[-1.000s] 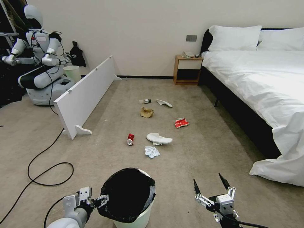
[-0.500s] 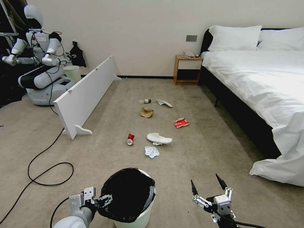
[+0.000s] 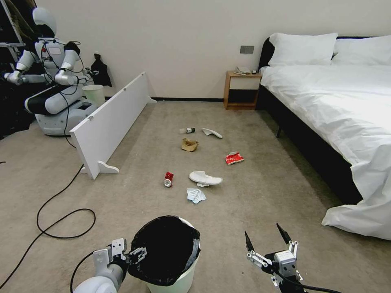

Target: Pick up the trash bin, then pick up the garbage from the floor and place it into the trash bin.

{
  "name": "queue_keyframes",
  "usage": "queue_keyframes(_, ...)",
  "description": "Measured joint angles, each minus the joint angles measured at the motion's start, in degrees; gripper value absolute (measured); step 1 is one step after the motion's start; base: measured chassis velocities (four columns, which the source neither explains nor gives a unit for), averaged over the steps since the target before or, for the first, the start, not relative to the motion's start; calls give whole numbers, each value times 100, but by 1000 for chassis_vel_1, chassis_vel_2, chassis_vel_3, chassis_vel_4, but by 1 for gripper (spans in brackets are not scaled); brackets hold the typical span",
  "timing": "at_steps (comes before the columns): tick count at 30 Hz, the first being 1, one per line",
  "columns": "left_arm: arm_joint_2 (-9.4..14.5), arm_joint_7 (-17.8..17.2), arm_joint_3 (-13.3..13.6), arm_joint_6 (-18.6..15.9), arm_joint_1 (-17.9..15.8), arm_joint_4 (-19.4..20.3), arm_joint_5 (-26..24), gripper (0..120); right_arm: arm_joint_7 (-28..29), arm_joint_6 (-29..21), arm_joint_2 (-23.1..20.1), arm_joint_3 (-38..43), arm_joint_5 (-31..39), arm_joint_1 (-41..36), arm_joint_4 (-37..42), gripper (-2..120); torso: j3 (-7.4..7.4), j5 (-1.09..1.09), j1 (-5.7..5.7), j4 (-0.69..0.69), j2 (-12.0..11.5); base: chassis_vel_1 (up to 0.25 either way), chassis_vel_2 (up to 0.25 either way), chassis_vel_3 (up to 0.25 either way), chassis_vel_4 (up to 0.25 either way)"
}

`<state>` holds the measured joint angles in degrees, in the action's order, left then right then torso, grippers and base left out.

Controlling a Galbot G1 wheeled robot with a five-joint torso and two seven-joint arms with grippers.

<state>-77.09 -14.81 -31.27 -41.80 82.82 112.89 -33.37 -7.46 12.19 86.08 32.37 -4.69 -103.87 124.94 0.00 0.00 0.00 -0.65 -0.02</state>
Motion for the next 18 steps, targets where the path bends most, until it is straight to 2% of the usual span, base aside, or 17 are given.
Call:
queue_keyframes(1, 0, 0, 0, 0, 0, 0, 0, 66, 0, 0, 0, 0, 0, 0, 0, 100, 0, 0, 0, 0, 0, 0, 0, 0, 0)
queue_keyframes(3, 3, 6, -3, -3, 14, 8, -4, 52, -5, -1, 2, -12, -1, -7, 1, 100, 0, 0, 0, 0, 0, 0, 0, 0, 0)
queue_keyframes(5, 5, 8, -4, -3, 21, 9, -4, 49, -7, -1, 4, -16, -3, -17, 2, 100, 0, 0, 0, 0, 0, 0, 0, 0, 0)
queue_keyframes(8, 10, 20, -5, -4, 58, 16, -4, 34, -20, -1, -2, -24, -8, -50, 20, 100, 0, 0, 0, 0, 0, 0, 0, 0, 0)
queue_keyframes(11, 10, 22, -3, -5, 69, 19, -2, 27, -24, -1, -6, -23, -9, -57, 30, 100, 0, 0, 0, -1, 0, 0, 0, 0, 0)
queue_keyframes(13, 9, 34, 5, -8, 79, 21, 2, 16, -27, 0, -7, -17, -10, -61, 40, 100, 0, 0, 0, -1, 0, 0, 0, 0, 0)
queue_keyframes(14, 9, 34, 5, -8, 79, 21, 2, 16, -27, 0, -7, -17, -10, -61, 40, 100, 0, 0, 0, -1, 0, 0, 0, 0, 0)
queue_keyframes(16, 12, 53, 7, -11, 89, 24, 0, 6, -27, 3, -5, -13, -11, -63, 42, 100, 0, 0, 0, -1, 0, 0, 0, 0, 0)
queue_keyframes(18, 13, 62, 8, -13, 97, 31, -5, 4, -27, 5, -5, -8, -11, -64, 43, 100, 0, -1, 0, -1, 0, 0, 0, 0, 0)
